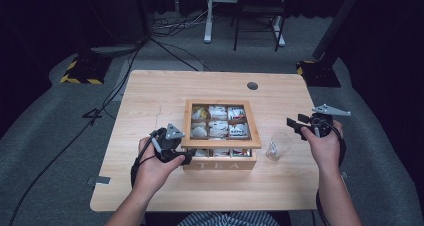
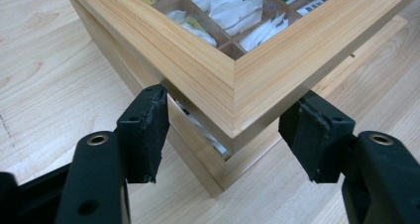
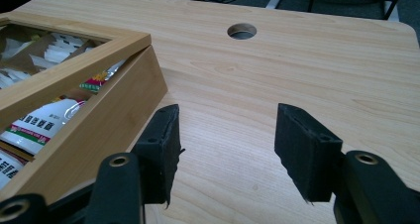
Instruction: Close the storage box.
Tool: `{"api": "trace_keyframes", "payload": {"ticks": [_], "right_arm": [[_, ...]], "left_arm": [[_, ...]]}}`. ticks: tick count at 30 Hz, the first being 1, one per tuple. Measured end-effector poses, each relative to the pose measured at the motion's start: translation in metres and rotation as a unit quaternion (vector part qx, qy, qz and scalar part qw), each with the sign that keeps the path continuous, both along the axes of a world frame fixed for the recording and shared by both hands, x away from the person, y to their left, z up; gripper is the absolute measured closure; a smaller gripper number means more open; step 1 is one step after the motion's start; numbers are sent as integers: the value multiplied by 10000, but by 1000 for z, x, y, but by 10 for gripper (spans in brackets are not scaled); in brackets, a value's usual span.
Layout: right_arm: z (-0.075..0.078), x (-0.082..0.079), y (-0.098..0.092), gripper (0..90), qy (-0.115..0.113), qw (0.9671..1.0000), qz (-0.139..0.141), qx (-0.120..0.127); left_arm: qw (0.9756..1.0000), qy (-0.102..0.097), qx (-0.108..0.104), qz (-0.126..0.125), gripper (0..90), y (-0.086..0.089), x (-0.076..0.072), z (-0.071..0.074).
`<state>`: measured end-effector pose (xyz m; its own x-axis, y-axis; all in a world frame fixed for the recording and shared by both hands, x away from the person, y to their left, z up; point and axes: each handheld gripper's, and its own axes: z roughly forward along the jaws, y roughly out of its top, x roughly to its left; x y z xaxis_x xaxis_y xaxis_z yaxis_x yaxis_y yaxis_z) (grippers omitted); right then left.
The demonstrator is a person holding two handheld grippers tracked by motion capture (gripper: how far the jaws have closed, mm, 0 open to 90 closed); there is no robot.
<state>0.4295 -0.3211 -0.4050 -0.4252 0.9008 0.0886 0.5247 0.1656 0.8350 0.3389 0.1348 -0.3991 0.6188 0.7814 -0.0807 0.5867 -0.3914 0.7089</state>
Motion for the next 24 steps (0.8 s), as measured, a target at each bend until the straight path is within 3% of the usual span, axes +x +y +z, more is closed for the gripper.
{"api": "trace_keyframes", "payload": {"ticks": [16,24], "right_arm": [[2,6,7,445,-13,10000,77,30],[2,8,10,444,-19,9999,123,26]], "left_arm": [[9998,132,147,-47,403,-1,-5,-8],[9990,239,362,-113,402,-3,-5,-15]]}}
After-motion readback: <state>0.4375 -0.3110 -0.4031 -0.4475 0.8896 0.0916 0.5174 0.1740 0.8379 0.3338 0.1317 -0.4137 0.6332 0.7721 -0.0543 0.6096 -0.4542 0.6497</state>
